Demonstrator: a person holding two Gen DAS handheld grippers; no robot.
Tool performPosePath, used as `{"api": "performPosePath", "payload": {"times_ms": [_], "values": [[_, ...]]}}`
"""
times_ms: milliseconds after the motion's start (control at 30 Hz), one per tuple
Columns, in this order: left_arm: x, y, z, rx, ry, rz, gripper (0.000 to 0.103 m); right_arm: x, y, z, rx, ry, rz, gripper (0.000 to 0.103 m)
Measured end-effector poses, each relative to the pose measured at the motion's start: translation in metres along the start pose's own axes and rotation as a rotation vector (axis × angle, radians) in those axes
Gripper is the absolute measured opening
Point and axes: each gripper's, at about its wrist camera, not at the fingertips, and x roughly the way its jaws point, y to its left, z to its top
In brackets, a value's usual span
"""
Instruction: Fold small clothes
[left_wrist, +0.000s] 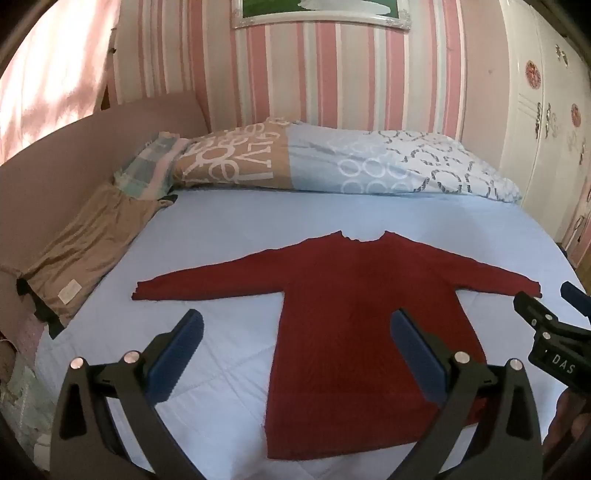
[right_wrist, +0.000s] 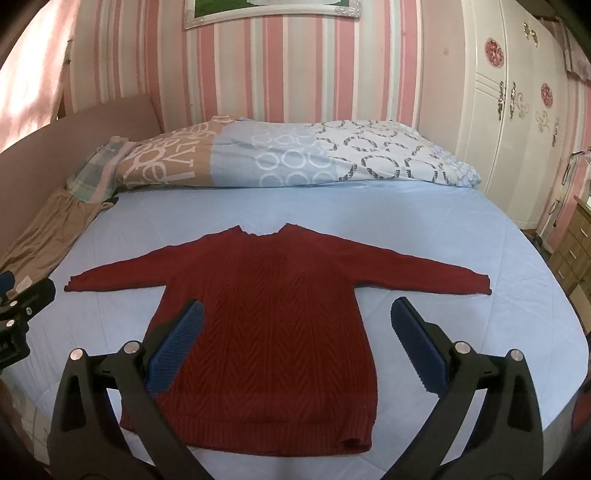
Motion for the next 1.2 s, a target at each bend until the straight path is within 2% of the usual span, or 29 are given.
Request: {"api": "performPosePath", "payload": {"times_ms": [367,1200], "values": [[-0.003,0.003,0.01,0.0,-0.008,0.002,0.101,-0.001,0.0,0.0,0.004,-0.002,0.004,0.1],[-0.001,0.0,0.006,-0.004,-0.017,0.008,0.101,0.001,-0.001,-0.003,0.009,0.0,0.004,0.1]]}}
